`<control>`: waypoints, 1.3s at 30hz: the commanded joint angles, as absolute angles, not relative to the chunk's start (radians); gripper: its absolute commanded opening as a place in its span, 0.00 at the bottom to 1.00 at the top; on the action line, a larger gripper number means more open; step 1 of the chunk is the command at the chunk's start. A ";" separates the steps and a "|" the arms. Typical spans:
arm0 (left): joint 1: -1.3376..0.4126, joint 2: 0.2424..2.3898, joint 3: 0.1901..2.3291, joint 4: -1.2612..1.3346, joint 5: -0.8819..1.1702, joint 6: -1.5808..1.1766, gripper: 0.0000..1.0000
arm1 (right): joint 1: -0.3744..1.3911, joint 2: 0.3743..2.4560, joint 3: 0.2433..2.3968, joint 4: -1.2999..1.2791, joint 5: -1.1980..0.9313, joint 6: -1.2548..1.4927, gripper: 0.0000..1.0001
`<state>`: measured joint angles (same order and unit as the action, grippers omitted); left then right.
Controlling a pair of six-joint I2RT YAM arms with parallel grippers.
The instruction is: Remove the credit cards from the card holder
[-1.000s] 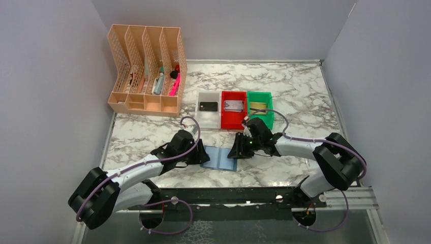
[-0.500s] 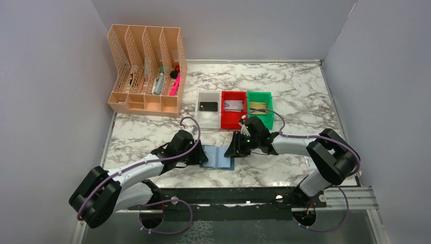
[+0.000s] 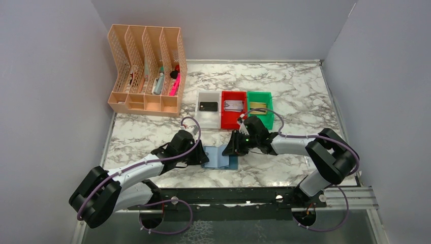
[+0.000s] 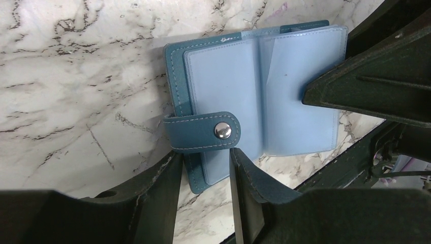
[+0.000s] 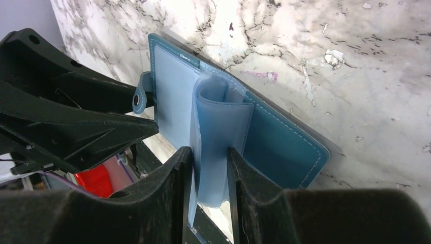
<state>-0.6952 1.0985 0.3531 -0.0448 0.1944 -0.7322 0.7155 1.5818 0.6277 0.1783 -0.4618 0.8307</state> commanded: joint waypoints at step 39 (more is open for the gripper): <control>-0.699 0.704 0.771 -0.675 -0.739 -0.670 0.99 | 0.722 0.930 0.741 -0.261 0.745 0.414 0.90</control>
<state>-0.6960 0.6952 0.7074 -0.5323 -0.5236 -0.6933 0.7193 0.8814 0.7097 -0.2550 0.5716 0.4507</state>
